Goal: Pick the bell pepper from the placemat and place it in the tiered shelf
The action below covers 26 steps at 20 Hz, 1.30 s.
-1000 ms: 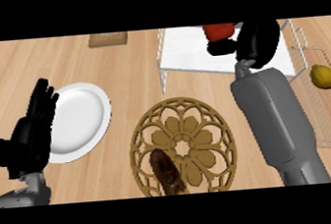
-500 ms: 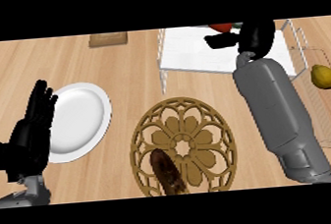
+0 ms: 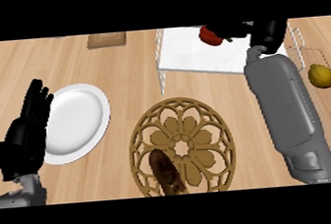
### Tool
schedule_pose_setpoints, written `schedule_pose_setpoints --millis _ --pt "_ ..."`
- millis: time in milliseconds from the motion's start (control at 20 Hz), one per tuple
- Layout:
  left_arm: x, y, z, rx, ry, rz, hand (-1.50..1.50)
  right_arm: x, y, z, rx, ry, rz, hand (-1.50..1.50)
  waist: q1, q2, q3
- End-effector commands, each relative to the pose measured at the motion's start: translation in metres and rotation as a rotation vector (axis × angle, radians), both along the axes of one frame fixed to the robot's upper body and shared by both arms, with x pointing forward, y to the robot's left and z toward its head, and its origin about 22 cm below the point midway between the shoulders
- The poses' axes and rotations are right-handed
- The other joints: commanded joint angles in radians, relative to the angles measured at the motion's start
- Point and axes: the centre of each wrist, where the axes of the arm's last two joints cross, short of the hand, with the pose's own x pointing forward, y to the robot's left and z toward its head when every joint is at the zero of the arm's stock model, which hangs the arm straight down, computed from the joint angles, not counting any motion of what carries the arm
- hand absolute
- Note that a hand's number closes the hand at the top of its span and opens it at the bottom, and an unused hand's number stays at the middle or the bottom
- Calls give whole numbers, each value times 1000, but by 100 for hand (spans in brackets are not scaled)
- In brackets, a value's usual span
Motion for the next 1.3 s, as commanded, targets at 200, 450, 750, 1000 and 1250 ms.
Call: schedule_pose_setpoints --millis 200,450,750,1000,1250 --pt "-5 -5 -15 -5 4 25 0 -30 -47 46 115 -86 -165 -150 -21 -8 -1" --pt "-3 17 -21 8 18 22 0 -81 -90 49 151 -47 -230 -150 -31 -9 -1" --pt "-2 19 -8 -5 16 14 0 -166 -130 33 138 -33 -240 -150 -27 -6 0" --pt "-2 17 -18 9 0 34 0 -209 -168 51 145 -40 -176 -150 -19 -2 0" --pt "-7 -2 -4 -12 0 17 0 -236 -180 42 175 -37 -175 -150 -10 -2 0"
